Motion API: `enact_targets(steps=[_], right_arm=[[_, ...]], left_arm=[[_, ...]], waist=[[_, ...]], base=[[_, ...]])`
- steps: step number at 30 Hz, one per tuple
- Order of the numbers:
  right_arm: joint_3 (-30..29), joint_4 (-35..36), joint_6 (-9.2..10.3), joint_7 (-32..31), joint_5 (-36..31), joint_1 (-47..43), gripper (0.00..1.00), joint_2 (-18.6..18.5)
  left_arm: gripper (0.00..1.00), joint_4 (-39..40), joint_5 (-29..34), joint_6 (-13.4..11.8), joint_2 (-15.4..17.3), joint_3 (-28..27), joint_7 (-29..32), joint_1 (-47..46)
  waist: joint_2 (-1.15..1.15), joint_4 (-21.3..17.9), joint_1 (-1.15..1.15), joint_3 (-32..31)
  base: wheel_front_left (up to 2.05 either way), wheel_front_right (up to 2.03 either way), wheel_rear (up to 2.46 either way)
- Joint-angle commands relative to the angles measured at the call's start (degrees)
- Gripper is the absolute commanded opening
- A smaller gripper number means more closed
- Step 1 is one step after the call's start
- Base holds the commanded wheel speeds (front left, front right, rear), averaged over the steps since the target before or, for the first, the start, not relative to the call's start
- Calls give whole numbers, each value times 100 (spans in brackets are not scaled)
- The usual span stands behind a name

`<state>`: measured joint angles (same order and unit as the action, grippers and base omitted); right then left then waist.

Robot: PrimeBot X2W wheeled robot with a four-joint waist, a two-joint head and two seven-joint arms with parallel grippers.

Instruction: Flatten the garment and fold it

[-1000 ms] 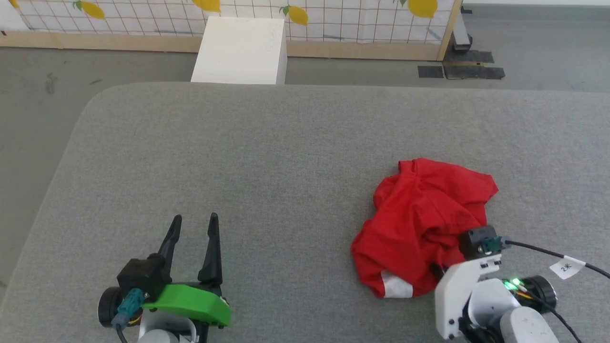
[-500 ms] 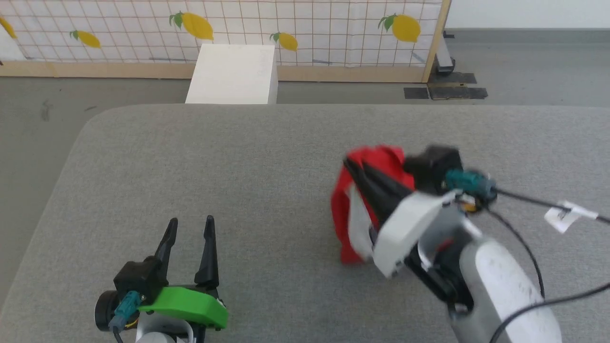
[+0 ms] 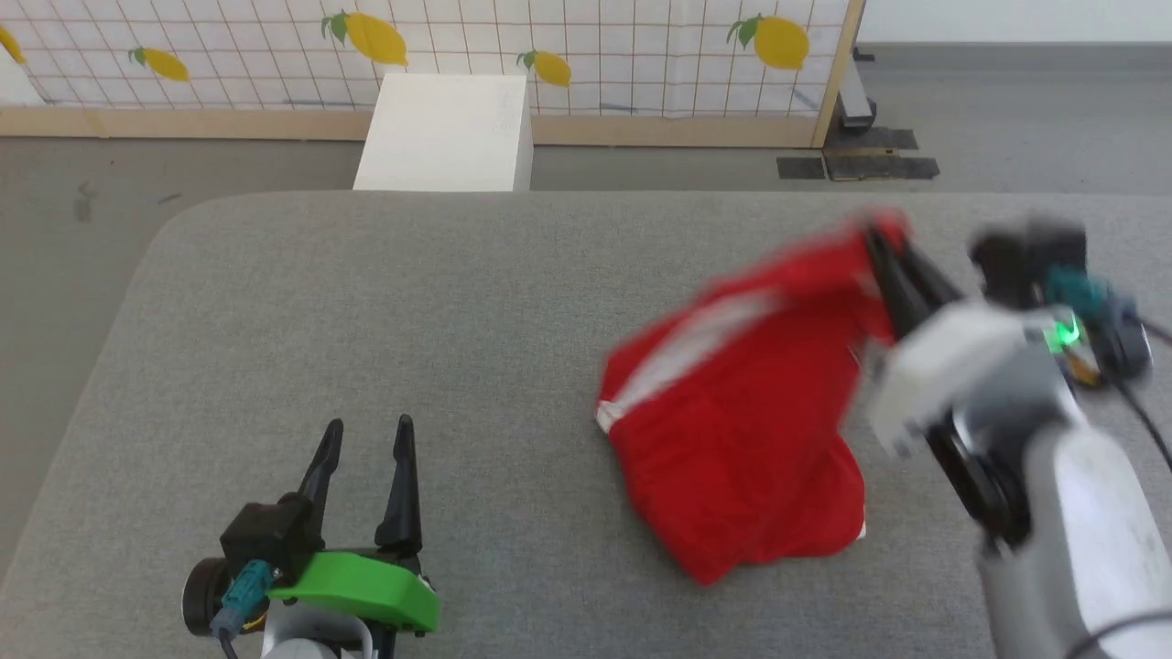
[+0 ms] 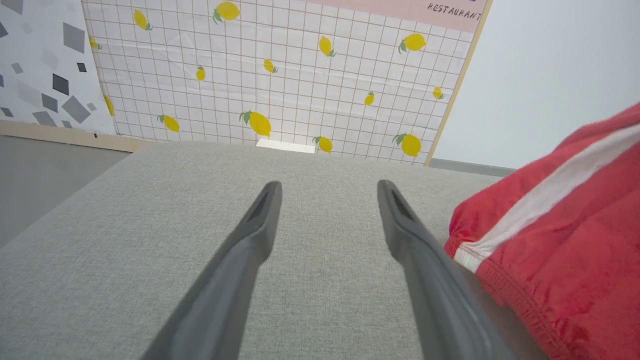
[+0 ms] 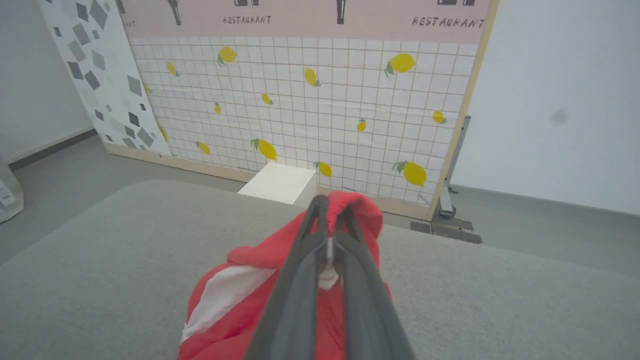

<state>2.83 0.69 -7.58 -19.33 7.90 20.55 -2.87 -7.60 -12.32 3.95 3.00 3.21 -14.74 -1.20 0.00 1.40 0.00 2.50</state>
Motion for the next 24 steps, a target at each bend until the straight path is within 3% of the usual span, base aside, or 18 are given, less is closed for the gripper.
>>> enact_targets(steps=[1, 6, 11, 12, 13, 14, 19, 24], right_arm=[[-267, -138, 9, -137, -128, -362, 0, 0], [-1325, -573, 9, -310, -540, -1184, 0, 0], [-1942, -1003, 9, -281, -472, -1557, 0, 0], [-2032, -1072, 9, -228, -418, -1592, 35, 0], [-2082, -1098, 9, -150, -388, -1615, 76, 0], [-2176, -1129, 9, -29, -312, -1634, 100, 0], [-2243, -992, 9, 860, -275, -1811, 100, 0], [-1763, -528, 9, 1823, -439, -2218, 100, 0]], left_arm=[[100, 17, 26, 4, -13, 9, -26, -30], [100, 34, 50, 4, -13, 2, -26, -95], [100, 37, 64, 9, -13, -12, -26, -138], [100, 25, 65, 14, -13, -5, -26, -150], [100, 15, 65, 16, -13, -1, -26, -158], [100, 4, 65, 12, -13, 6, -26, -166], [100, -35, 27, 14, -13, 90, -26, -179], [100, -106, -70, 37, -13, 379, -26, -276]], waist=[[0, 6, 0, 50], [0, -57, 0, 184], [0, -148, 0, 258], [0, -164, 0, 262], [0, -179, 0, 258], [0, -197, 0, 249], [0, -259, 0, 149], [0, -311, 0, 59]], base=[[0, 0, 0], [0, 0, 0], [0, 0, 0], [0, 0, 0], [0, 0, 0], [0, 0, 0], [0, 0, 0], [0, 0, 0]])
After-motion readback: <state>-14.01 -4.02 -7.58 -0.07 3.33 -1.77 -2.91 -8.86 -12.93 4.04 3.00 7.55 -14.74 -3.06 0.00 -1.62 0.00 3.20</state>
